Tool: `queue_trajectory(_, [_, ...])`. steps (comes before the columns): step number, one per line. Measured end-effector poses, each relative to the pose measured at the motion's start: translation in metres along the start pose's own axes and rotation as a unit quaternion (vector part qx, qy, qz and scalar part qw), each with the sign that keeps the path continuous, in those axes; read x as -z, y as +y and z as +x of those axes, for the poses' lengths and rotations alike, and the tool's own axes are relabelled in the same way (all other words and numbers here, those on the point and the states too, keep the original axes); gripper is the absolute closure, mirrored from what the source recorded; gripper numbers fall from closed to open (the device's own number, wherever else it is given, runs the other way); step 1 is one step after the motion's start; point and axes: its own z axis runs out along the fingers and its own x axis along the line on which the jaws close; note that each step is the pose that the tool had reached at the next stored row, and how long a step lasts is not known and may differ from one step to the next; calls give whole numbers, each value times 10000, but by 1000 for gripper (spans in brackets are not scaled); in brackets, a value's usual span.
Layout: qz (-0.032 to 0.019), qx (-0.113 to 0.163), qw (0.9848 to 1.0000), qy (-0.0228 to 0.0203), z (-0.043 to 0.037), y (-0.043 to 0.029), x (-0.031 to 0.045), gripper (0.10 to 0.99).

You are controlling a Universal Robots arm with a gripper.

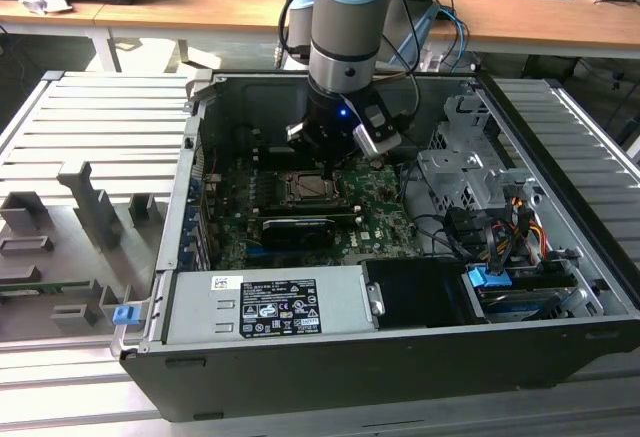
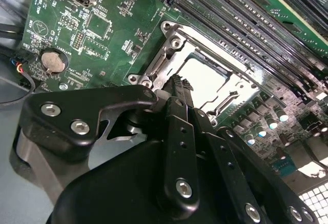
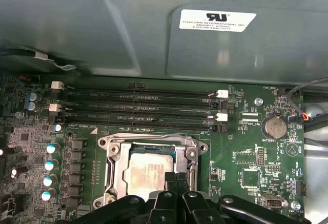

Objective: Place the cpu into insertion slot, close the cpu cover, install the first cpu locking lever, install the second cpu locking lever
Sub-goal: 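Install the second cpu locking lever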

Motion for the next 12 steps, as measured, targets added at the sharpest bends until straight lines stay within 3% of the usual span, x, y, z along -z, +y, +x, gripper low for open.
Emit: queue_trajectory(12, [0, 0, 10000, 0, 2, -39, 4, 980])
